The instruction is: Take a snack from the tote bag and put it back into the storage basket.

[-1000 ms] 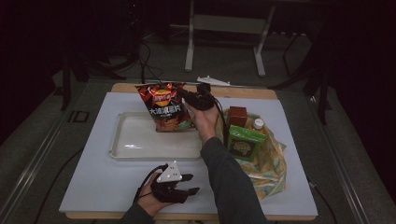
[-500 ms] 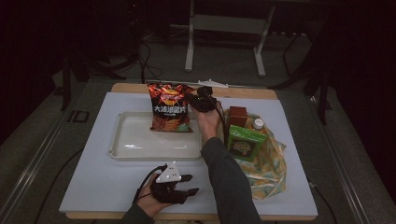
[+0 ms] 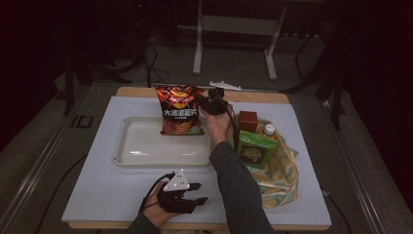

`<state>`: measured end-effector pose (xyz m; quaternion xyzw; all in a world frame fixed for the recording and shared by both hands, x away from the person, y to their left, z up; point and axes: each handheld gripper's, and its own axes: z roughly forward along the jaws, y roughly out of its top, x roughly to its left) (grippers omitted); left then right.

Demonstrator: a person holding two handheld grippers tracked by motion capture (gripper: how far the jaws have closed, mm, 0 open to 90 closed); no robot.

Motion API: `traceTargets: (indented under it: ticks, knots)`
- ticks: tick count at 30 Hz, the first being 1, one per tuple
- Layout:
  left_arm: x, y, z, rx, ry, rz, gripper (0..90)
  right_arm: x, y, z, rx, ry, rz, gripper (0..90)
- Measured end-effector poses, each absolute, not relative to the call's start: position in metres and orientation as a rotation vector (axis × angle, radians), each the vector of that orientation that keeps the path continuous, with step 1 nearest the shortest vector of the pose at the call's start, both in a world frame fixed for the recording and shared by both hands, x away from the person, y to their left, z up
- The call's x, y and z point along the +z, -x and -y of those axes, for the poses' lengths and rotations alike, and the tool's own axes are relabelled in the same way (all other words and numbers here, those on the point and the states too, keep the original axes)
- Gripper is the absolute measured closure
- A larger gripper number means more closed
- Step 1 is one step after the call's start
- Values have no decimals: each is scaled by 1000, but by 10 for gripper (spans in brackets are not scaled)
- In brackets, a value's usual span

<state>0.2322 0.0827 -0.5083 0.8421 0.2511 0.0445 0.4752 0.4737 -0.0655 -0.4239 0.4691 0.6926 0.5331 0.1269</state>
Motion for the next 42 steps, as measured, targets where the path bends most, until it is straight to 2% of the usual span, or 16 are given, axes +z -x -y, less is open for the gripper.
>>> traceTargets:
  ticks: [6,9,19,42]
  knots:
    - [-509,-232,-82,109,-2064,-612,469,-429,-475,68,1551,-1367,-2040,797]
    - [-509,-232,-82,109,-2065,-611,469,-431,-473,69,1527,-1367,-2031,710]
    - [-509,-233,-82,112,-2071,-614,469,-423,-466,73,1498,-1340,-2003,605]
    - [-510,-237,-82,119,-2073,-622,465,-415,-433,61,1541,-1156,-2115,611]
